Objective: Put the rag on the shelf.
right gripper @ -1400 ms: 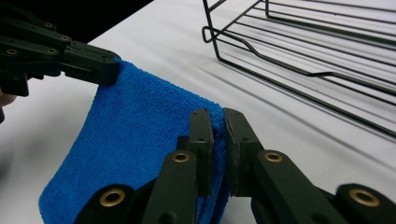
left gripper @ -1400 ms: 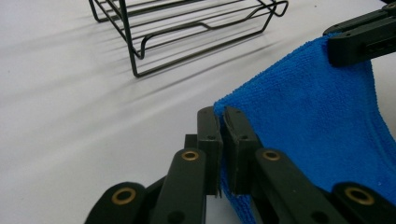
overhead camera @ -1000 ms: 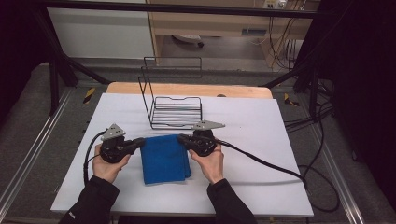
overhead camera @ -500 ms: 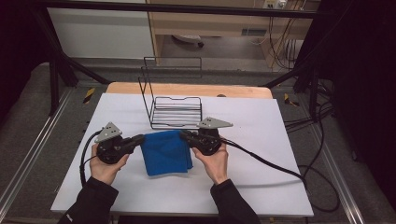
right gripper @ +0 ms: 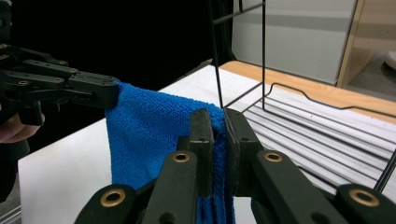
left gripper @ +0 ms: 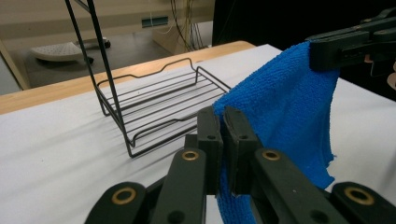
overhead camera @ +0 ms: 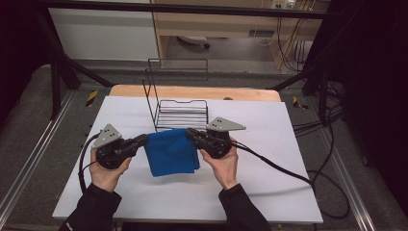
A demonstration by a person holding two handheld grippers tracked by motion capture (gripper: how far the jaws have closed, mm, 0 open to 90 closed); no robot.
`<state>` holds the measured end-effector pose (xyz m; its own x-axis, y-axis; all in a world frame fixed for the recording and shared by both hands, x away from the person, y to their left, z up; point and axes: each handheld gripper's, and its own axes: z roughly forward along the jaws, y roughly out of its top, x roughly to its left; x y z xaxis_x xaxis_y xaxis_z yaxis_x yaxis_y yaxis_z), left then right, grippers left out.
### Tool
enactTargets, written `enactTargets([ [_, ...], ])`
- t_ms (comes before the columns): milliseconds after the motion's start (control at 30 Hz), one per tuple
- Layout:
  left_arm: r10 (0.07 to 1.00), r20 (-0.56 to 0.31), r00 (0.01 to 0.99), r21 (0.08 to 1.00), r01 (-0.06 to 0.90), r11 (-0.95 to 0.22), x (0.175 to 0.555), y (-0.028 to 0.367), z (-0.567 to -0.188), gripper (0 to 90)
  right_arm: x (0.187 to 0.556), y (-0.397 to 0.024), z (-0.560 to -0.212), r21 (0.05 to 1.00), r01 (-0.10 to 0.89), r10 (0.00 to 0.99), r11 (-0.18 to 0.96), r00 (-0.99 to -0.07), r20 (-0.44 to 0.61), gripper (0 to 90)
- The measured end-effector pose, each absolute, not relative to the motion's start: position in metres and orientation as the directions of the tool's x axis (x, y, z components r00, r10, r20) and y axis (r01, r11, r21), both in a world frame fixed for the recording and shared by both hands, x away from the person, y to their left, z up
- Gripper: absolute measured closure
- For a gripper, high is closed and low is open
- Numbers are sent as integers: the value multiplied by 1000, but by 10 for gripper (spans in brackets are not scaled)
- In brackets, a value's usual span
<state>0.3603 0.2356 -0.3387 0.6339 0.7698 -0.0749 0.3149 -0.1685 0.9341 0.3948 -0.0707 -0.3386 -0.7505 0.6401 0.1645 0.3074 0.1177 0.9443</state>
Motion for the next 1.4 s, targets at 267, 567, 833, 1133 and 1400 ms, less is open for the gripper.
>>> enactTargets([
  [267, 769, -69, 636, 950, 276, -143, 359, 236, -325, 858, 391, -73, -327, 956, 275, 635, 100, -758, 151, 833],
  [567, 768, -67, 637, 963, 243, -118, 356, 235, -316, 858, 388, -75, -312, 969, 233, 633, 83, -763, 130, 833],
  [833, 769, -53, 637, 969, 217, -113, 357, 234, -308, 858, 388, -76, -304, 974, 216, 636, 70, -762, 123, 834],
  [1133, 767, -67, 639, 981, 183, -67, 362, 234, -293, 859, 388, -76, -284, 983, 169, 646, 66, -758, 87, 834],
  [1400, 767, -71, 638, 988, 150, -34, 367, 234, -277, 860, 387, -76, -266, 990, 127, 656, 60, -753, 57, 834],
])
